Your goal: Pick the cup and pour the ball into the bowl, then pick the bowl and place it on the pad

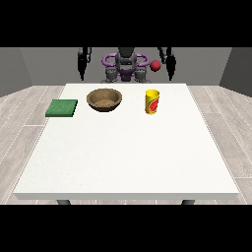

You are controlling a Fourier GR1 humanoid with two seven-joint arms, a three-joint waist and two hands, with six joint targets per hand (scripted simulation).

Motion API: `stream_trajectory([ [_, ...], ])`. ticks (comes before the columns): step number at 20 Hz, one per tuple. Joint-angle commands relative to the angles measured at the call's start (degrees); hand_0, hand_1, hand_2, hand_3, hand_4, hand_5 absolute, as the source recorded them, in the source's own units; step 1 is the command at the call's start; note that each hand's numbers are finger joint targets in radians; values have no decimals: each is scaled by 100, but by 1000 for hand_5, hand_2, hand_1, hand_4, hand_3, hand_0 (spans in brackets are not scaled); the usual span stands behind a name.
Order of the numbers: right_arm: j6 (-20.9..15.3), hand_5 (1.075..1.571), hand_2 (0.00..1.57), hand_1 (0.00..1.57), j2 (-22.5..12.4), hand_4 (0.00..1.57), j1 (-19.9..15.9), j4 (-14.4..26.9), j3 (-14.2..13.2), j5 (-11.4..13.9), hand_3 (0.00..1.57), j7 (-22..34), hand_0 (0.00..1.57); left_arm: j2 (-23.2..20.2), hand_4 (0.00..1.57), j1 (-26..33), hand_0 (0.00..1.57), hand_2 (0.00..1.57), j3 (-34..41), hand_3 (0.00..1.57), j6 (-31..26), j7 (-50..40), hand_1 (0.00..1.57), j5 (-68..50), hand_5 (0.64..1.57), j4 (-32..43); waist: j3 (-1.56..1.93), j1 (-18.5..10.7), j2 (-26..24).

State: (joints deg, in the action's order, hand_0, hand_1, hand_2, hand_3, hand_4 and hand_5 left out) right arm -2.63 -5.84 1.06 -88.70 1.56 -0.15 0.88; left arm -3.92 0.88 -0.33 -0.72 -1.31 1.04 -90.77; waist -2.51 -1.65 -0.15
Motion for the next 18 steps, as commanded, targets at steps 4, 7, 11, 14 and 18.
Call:
stream_trajectory([
  [4, 35, 1568, 0, 0, -223, 0, -62, -515, -70, -39, 0, 429, 0, -160, 0, -112, 0, 0, 8, 0, -44, -410, 0, -41, 1524, -534, 181, 41, -1315],
  [7, 165, 1568, 0, 0, 217, 0, 575, -377, -259, -689, 0, -223, 0, 366, 0, 444, 0, 0, -288, 0, -50, -136, 0, -1006, 1524, -800, 256, 21, -1711],
  [11, 366, 1567, 0, 0, -74, 0, 571, -443, -552, -753, 0, -479, 0, 382, 0, 733, 0, 0, -1173, 0, 581, 107, 0, -1021, 1525, -1251, 253, -7, -1466],
  [14, 421, 1566, 0, 0, -189, 0, 45, -464, -903, -964, 0, -505, 0, 387, 0, 519, 0, 0, -1009, 0, 416, 105, 0, -758, 1507, -1666, 252, -129, -768],
  [18, 270, 1566, 0, 0, 87, 0, -232, -320, -533, -602, 0, -792, 0, 389, 0, -94, 0, 0, -912, 0, 595, 282, 0, -296, 1453, -1455, 252, 38, -279],
])
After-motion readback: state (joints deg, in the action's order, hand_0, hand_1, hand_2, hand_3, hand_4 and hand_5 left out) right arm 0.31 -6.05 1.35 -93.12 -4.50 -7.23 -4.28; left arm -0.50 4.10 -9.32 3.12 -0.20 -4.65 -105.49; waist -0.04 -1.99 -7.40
